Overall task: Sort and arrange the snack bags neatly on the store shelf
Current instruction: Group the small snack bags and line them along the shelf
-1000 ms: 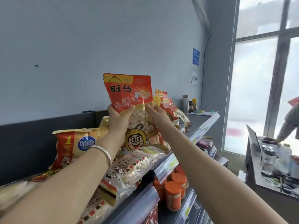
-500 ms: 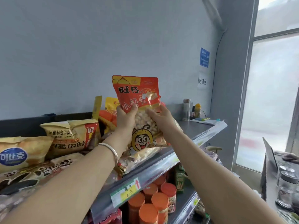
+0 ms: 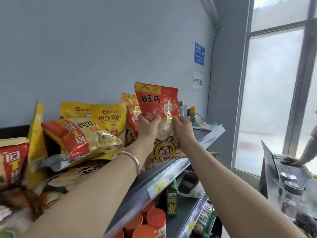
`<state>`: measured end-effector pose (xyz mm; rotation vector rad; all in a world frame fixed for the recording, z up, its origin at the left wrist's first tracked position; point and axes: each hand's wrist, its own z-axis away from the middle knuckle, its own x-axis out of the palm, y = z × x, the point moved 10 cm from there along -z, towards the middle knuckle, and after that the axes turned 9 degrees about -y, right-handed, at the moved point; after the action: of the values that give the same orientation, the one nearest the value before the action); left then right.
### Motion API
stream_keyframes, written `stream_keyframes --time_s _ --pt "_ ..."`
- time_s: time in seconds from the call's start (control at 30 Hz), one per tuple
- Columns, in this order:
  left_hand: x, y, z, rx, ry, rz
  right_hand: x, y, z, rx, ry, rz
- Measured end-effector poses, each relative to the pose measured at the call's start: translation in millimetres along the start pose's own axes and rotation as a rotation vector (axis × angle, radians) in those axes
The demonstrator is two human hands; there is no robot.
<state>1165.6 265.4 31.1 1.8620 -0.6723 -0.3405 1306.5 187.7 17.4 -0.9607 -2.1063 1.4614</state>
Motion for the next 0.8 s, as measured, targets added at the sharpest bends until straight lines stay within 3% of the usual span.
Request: stream_keyframes --time_s 0.2,0.4,0.6,0.73,0.8 --pt "34 -20 -33 0.038 -0.034 -0.001 -30 26 -45 0.041 0.068 -0.027" --pt "51 -44 -62 -0.006 -0.062 -0.065 -39 42 -90 0.061 0.019 -0.070" --pt "47 -74 -86 -0.026 0.113 -0.142 -22 84 -136 0.132 -0.137 -0.023" --pt "31 -92 -87 -0.136 0.355 -0.573 -4 105 -141 0.179 -0.266 0.170" --pt "32 -102 -88 -0.219 0.376 -0.794 3 109 -143 0.140 -0.332 0.289"
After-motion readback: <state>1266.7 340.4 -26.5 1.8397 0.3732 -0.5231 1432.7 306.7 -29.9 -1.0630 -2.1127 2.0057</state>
